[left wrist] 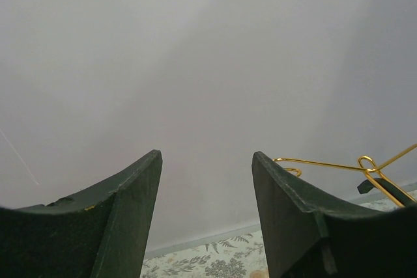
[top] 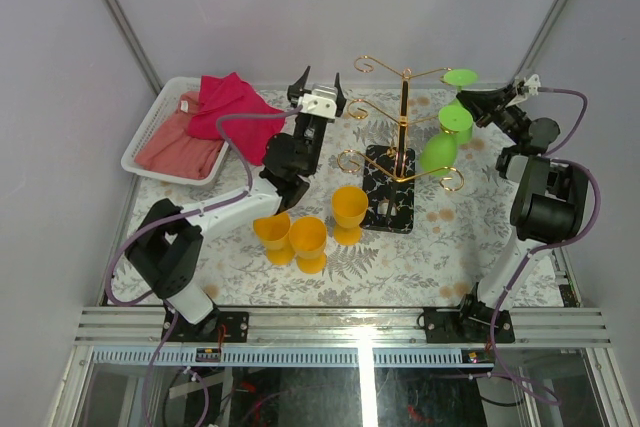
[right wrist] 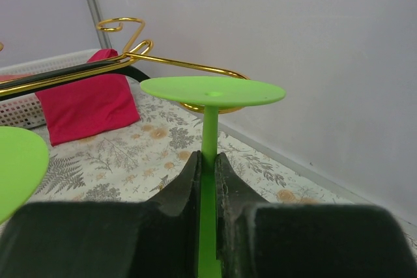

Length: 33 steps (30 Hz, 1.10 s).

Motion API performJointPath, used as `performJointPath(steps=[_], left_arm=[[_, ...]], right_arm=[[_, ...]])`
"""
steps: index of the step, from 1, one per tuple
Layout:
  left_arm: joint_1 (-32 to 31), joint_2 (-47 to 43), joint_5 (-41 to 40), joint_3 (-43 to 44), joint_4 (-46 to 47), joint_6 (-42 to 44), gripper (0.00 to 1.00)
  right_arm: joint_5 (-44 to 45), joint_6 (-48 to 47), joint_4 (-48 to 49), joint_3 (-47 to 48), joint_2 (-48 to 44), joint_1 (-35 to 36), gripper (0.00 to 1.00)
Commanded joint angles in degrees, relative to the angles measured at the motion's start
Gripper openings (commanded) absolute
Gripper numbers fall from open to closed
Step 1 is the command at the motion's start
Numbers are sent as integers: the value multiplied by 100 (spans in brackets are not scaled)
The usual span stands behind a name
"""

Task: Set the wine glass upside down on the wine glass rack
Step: Turn the wine glass upside down at the wine rack.

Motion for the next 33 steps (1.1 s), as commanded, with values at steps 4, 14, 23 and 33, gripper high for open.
performJointPath(steps=[4,14,23,33], left_arm=[[0,63,-108,272,111,164,57],[5,89,-137,320,75,224,57],[2,68,-158,339,11,285,57],[2,116,-173,391,-18,306,58]], right_arm=[[-210,-191,845,217,-6,152,0],[-318,-206,842,262,61,303,0],[-48,-277,843,296,117,420,0],[345,-373,850,419,271,549,0]])
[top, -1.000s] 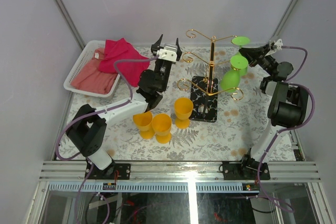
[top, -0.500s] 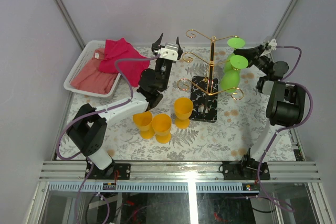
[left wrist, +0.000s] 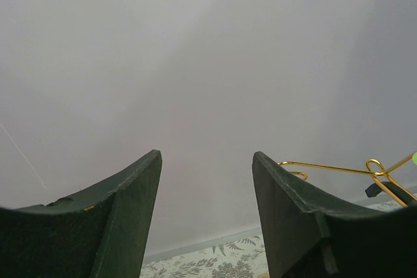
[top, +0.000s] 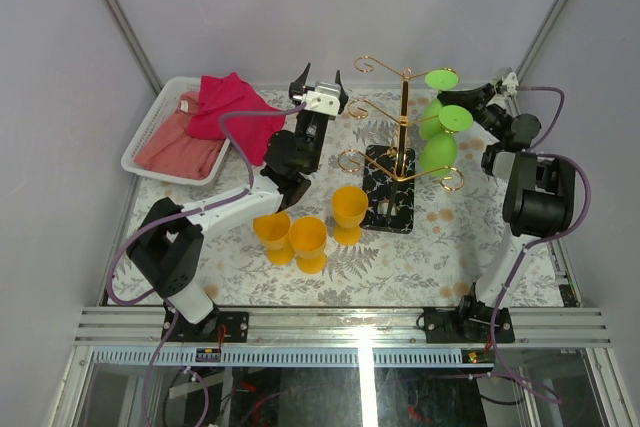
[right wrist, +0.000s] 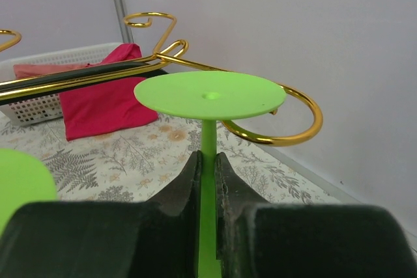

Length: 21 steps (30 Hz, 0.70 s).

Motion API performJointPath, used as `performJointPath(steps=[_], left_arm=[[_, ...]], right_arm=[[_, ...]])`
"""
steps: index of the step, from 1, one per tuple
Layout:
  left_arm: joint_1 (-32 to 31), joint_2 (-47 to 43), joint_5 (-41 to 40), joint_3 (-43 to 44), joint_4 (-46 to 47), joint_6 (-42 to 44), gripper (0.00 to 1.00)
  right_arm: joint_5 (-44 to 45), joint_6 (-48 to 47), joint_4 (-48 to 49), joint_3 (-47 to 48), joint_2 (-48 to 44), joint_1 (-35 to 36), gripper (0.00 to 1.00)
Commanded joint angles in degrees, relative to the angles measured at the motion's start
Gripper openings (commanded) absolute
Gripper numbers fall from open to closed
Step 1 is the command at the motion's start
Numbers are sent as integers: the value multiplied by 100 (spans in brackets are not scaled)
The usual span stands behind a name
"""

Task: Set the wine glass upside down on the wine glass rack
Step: Turn the wine glass upside down at the wine rack.

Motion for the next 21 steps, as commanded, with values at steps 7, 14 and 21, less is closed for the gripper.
performJointPath(steps=[7,14,21], left_arm=[[2,49,-159,229,62,125,58],[4,72,-161,265,32,130,58],[2,96,-169,292,15,127,58]], right_arm=[[741,-267,794,379,182,148,0],[1188,-455,796,278,194,156,0],[1438,-612,788,137,188,155,0]])
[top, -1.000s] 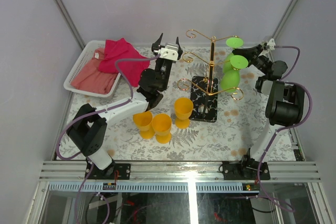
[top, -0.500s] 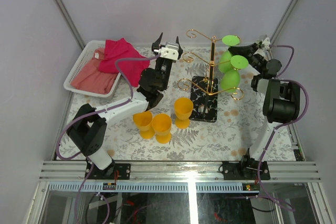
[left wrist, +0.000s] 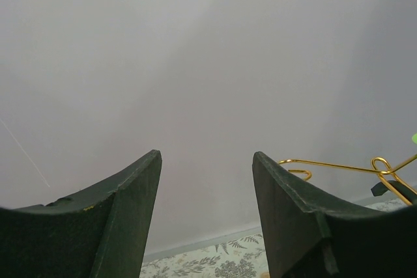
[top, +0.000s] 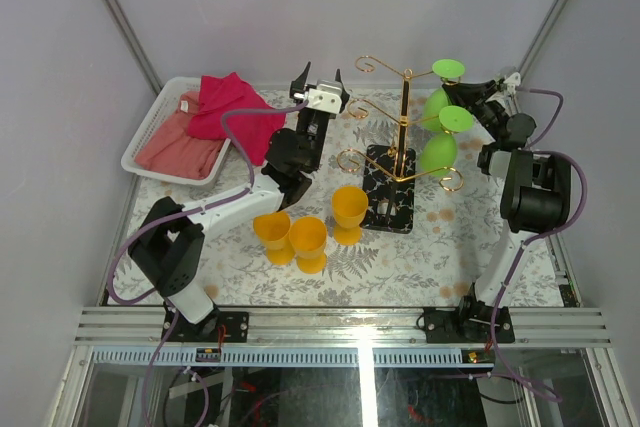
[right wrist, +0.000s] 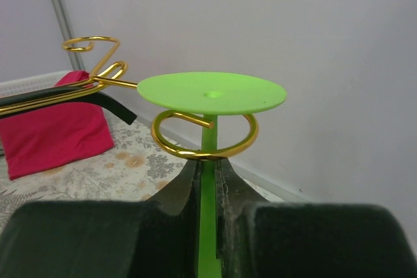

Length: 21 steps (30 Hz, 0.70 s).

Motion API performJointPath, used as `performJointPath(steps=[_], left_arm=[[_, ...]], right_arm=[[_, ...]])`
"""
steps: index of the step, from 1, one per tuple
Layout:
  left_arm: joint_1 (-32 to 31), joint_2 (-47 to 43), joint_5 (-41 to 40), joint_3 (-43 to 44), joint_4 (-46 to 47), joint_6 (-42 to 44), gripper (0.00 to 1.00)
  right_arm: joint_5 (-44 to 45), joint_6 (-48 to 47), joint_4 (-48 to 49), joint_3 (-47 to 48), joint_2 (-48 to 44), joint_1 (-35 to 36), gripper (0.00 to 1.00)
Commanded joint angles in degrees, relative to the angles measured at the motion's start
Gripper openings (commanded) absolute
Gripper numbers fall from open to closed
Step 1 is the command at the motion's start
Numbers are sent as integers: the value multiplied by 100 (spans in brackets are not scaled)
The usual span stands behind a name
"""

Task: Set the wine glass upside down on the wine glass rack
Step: Turn the wine glass upside down at the wine rack.

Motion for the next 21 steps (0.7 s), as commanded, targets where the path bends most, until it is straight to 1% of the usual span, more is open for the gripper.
performJointPath(steps=[1,15,21], left_arm=[[4,51,-110,199,93,77,58],[3,7,-152,98,154,216,58],[5,7,-158,76,202,193,58]], right_arm=[[298,-280,750,-25,-64,-16,0],[382,-523,726,-493,-366,-165,0],[265,-525,725,-624,-498,-209,0]])
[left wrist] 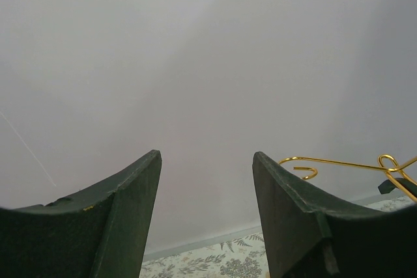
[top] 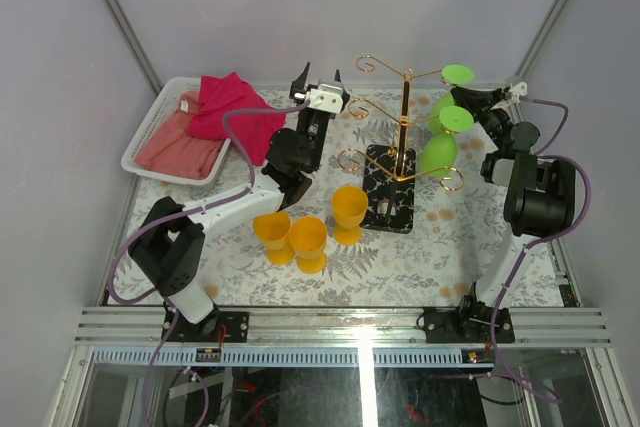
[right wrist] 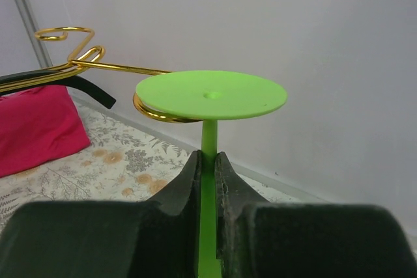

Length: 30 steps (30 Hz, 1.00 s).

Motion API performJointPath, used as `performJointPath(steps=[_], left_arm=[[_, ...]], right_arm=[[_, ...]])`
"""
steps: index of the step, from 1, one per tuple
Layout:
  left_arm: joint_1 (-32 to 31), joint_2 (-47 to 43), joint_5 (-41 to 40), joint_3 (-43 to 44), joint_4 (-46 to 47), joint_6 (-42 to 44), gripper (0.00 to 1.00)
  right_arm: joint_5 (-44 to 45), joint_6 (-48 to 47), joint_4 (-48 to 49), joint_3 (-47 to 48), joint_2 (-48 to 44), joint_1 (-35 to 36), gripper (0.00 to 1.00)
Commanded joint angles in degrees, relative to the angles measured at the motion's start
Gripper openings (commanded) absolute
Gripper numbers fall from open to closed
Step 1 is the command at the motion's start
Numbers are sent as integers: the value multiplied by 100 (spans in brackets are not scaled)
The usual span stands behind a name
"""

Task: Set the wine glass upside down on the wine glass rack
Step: Turn the wine glass upside down at the wine rack.

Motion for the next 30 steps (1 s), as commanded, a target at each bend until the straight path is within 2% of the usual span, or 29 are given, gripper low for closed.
performJointPath(steps=[1,8,15,19,22,25,27,30], left_arm=[[0,-4,-112,84,254,94,58],[1,-13,-112,76,291,130,58],[1,-11,-93,93,326,126,59],[5,-13,-78,93,339,139,59],[0,-10,-74,79,340,143,59],[0,-17,-67,77,364,146,59],[-3,-18,-71,74,373,164,59],[0,-45,-76,64,398,192,59]], right_arm=[[-178,-157,647,-96,-325,-39,0],[-781,72,651,-51,-347,-42,0],[-1022,151,636,64,-324,10,0],[-1043,187,638,46,-327,15,10],[-1021,154,631,-3,-357,11,31],[-954,53,624,-105,-418,16,44],[-914,15,619,-152,-454,1,49],[-822,-55,618,-234,-508,-26,52]])
